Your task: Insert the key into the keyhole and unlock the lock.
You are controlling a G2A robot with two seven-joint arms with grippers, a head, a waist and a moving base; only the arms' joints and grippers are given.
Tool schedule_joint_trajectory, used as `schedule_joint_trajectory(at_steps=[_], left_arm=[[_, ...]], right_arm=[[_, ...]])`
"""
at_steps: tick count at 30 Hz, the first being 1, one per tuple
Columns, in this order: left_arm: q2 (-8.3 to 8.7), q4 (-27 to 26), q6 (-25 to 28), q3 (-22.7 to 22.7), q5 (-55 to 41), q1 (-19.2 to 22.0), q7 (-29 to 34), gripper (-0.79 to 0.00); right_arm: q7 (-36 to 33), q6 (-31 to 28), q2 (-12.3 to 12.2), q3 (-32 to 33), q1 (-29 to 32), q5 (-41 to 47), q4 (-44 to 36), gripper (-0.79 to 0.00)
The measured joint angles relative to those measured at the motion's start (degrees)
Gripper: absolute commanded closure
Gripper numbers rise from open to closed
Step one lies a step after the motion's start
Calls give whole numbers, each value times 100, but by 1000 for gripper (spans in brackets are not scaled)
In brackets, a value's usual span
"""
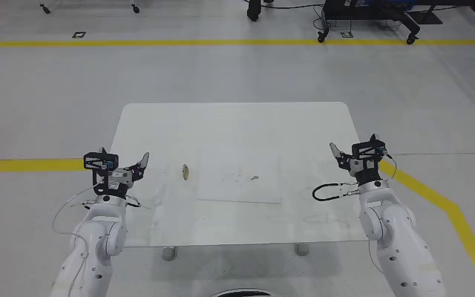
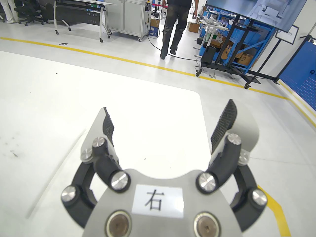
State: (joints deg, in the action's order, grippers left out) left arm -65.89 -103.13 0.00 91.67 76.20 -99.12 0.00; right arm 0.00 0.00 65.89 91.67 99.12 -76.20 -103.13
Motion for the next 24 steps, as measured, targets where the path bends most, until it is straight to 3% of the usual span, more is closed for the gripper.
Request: schedule_joint_trajectory(at_steps=[7, 14, 24], left_arm=[[0, 0, 0, 0, 0, 0, 0, -785], [0, 0, 0, 0, 0, 0, 0, -785], [0, 0, 0, 0, 0, 0, 0, -785]], right_arm=[[-174, -324, 0, -139, -85, -39, 20, -785], [-1314, -1321, -21, -342, -594, 346, 72, -785], [-1332, -1325, -20, -335, -602, 371, 77, -785]])
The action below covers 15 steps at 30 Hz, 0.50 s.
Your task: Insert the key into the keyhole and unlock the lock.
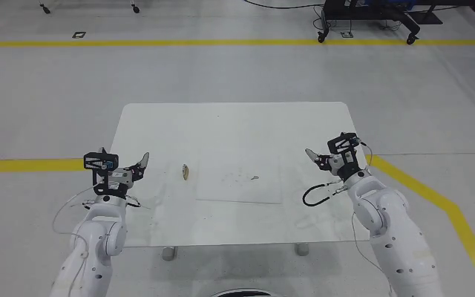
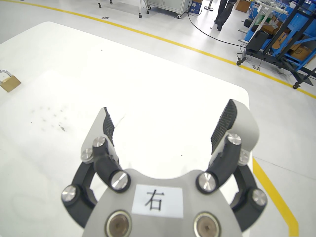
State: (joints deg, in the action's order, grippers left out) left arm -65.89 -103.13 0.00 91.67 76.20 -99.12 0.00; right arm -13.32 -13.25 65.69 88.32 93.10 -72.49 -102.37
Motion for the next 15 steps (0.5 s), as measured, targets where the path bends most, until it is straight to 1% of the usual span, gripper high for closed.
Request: schedule_joint_trajectory(at_steps=[9, 10, 11, 13, 15], left_arm=[[0, 0, 0, 0, 0, 0, 0, -785], [0, 0, 0, 0, 0, 0, 0, -785], [0, 0, 0, 0, 0, 0, 0, -785], [0, 0, 0, 0, 0, 0, 0, -785], [0, 0, 0, 0, 0, 0, 0, -785]], right_arm=[[-4, -13, 0, -11, -1, 10, 3, -785], [-38, -81, -2, -50, -25, 35, 13, -785], [-149, -278, -6, -124, -119, 63, 43, -785], [-424, -556, -9, -256, -335, 46, 119, -785], [-751, -712, 3, -476, -597, 19, 232, -785]])
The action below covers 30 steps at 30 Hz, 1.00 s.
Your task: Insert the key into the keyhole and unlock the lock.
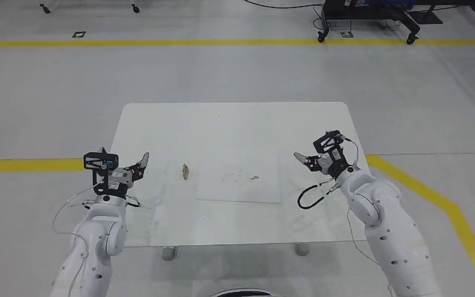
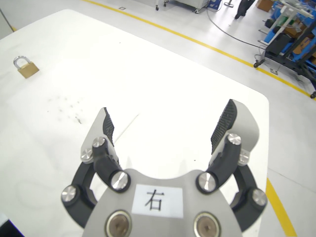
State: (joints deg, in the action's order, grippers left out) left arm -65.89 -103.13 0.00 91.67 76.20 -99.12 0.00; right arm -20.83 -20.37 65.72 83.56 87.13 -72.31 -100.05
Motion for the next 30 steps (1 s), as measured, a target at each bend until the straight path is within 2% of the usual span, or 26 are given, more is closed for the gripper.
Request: schedule_joint_trajectory(at_steps=[4, 7, 11, 14, 15, 16, 17, 18, 22, 30], left_arm=[[0, 0, 0, 0, 0, 0, 0, -785], [0, 0, 0, 0, 0, 0, 0, -785], [0, 0, 0, 0, 0, 0, 0, -785], [0, 0, 0, 0, 0, 0, 0, -785], [0, 0, 0, 0, 0, 0, 0, -785], [0, 0, 0, 0, 0, 0, 0, -785], [0, 0, 0, 0, 0, 0, 0, -785], [0, 0, 0, 0, 0, 0, 0, -785], [0, 0, 0, 0, 0, 0, 0, -785], [0, 0, 0, 0, 0, 0, 0, -785]], right_arm=[[-479, -401, 21, -413, -405, 47, 258, -785], [-663, -1057, 16, -622, -625, 285, 508, -785], [-761, -2265, -7, -886, -918, 683, 1000, -785], [-813, -2811, -6, -1093, -1153, 806, 1377, -785], [-842, -2882, -2, -1154, -1229, 810, 1487, -665], [-867, -2944, 5, -1224, -1309, 825, 1595, -585], [-881, -3009, 13, -1296, -1392, 854, 1706, -582], [-896, -3063, 25, -1385, -1504, 896, 1856, -391], [-947, -3194, 71, -1698, -1833, 951, 2237, -339], [-1058, -3106, 158, -2204, -2286, 960, 2651, -363]])
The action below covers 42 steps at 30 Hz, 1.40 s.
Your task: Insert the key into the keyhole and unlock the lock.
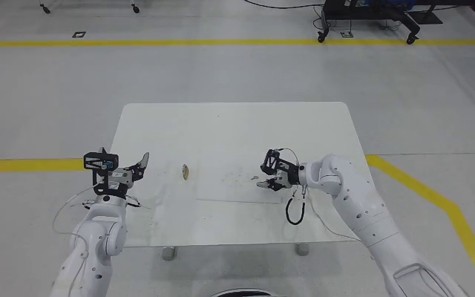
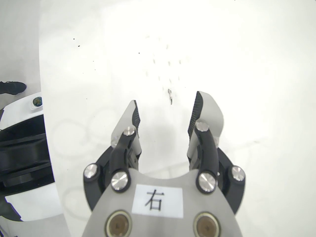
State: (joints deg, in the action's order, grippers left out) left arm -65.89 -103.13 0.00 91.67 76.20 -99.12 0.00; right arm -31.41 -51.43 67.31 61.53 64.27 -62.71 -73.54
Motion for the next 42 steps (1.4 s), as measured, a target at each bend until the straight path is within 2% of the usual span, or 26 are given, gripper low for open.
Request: schedule_joint_trajectory(at_steps=[6, 7, 14, 21, 25, 34, 42], left_arm=[[0, 0, 0, 0, 0, 0, 0, -785], [0, 0, 0, 0, 0, 0, 0, -785], [0, 0, 0, 0, 0, 0, 0, -785], [0, 0, 0, 0, 0, 0, 0, -785], [0, 0, 0, 0, 0, 0, 0, -785], [0, 0, 0, 0, 0, 0, 0, -785], [0, 0, 0, 0, 0, 0, 0, -785]], right_arm=[[-223, 282, 45, -262, -181, -44, 138, -428], [-266, 375, 52, -297, -204, -76, 144, -385], [-410, 620, 83, -502, -310, -119, 176, -354], [-301, 513, 101, -642, -421, -66, 259, -209], [-261, 502, 94, -687, -415, -112, 193, 0], [-187, 488, 40, -648, -355, -142, 52, 0], [561, 361, -167, -56, 166, -219, -468, 0]])
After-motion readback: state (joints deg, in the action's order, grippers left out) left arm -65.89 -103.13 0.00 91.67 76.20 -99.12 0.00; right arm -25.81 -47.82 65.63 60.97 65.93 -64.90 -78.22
